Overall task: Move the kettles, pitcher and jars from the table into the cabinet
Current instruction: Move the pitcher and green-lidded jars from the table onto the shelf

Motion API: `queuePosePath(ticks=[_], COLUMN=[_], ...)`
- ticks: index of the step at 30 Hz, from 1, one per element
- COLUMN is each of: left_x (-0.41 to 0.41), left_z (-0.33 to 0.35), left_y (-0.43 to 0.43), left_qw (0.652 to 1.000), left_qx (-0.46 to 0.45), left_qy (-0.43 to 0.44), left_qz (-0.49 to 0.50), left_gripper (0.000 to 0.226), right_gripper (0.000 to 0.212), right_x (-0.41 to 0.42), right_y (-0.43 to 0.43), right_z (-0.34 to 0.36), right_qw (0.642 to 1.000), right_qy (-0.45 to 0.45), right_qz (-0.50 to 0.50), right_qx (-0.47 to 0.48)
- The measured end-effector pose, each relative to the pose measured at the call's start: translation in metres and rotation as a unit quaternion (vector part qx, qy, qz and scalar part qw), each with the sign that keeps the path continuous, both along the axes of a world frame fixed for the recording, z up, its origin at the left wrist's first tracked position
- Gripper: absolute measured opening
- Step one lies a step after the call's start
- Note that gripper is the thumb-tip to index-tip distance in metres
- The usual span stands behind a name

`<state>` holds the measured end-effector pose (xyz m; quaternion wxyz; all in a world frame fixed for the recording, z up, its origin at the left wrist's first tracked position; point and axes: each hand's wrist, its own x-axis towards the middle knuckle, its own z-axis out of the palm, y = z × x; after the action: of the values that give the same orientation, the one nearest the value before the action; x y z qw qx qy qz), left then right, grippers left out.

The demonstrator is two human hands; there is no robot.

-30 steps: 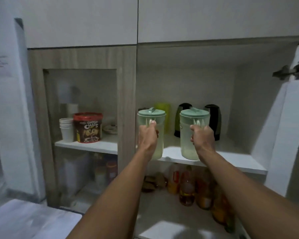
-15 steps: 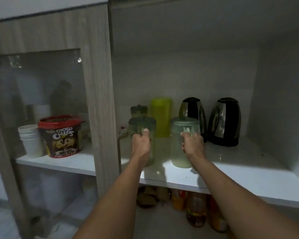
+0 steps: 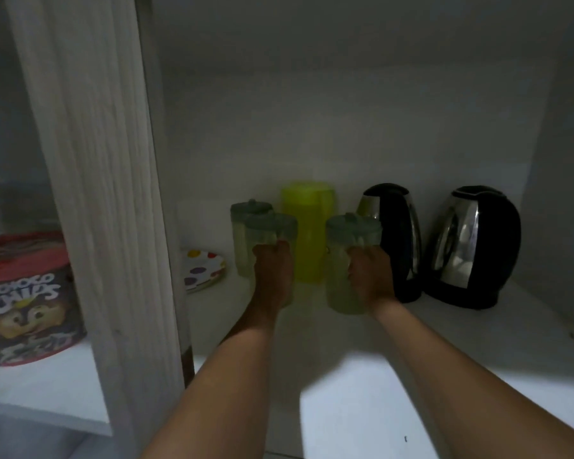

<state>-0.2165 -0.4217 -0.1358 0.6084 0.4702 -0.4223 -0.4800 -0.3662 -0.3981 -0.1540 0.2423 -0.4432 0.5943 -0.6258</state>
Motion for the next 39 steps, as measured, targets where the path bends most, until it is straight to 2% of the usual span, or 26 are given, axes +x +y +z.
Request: queuePosePath(ticks=[2,4,5,9,11,13,15,18,20,23,25,28,32,34,39], left_x=[-0.003,-0.006,-0.007,-0.007,-0.005,-0.005,-0.003,-0.003,-0.004,-0.005,-0.005,-0.004,0.002,0.008,0.044], left_z=[-0.002,-0.004,-0.003,-0.005,-0.004,-0.003,0.001,-0.007,-0.012,-0.009,-0.006,0.0,0.003,0.004,-0.011], left_y=[-0.01,-0.016,-0.018,-0.026,-0.024,-0.022,-0.01,-0.003,0.003,0.028,0.048,0.087,0.154,0.195,0.297], left_qw=[1.0,1.0,1.0,1.0,1.0,0.999,0.998,0.992,0.986,0.967,0.958,0.934,0.872,0.857,0.825], left_qx=[0.009,0.009,0.009,-0.003,-0.019,-0.013,0.025,0.056,0.069,0.089,0.077,0.028,-0.074,-0.104,-0.157], left_qy=[-0.001,-0.007,-0.003,-0.008,-0.004,-0.017,-0.046,-0.111,-0.152,-0.236,-0.273,-0.353,-0.48,-0.5,-0.526], left_qz=[0.003,0.006,0.004,-0.008,-0.024,-0.031,-0.041,-0.021,-0.004,0.023,0.036,0.041,0.054,0.068,0.133], left_gripper=[0.058,0.059,0.06,0.069,0.074,0.1,0.118,0.106,0.106,0.105,0.098,0.082,0.056,0.05,0.059], right_gripper=[0.035,0.011,0.009,0.024,0.016,0.016,0.035,0.086,0.097,0.093,0.084,0.072,0.063,0.061,0.061], right_x=[0.001,0.004,0.004,0.01,0.011,0.01,0.008,0.005,0.002,-0.001,-0.003,-0.001,0.011,0.022,0.058], right_y=[-0.004,-0.01,-0.014,-0.011,-0.009,-0.007,-0.006,0.003,0.013,0.031,0.044,0.076,0.136,0.171,0.259], right_z=[0.001,0.003,0.004,0.008,0.009,0.009,0.01,0.007,0.003,0.002,0.002,0.01,0.018,0.019,0.007], right_qw=[1.0,0.998,0.998,0.999,1.0,0.999,0.999,0.998,0.997,0.991,0.989,0.982,0.964,0.957,0.939], right_qy=[-0.01,-0.046,-0.052,-0.043,-0.017,0.009,0.002,0.045,0.069,0.091,0.107,0.155,0.248,0.281,0.341], right_qz=[0.008,0.008,0.011,0.016,0.024,0.033,0.034,0.034,0.03,-0.005,-0.027,-0.032,-0.039,-0.027,0.022], right_qx=[-0.015,-0.039,-0.046,-0.028,-0.003,0.016,0.008,-0.004,0.022,0.095,0.103,0.099,0.088,0.068,0.024])
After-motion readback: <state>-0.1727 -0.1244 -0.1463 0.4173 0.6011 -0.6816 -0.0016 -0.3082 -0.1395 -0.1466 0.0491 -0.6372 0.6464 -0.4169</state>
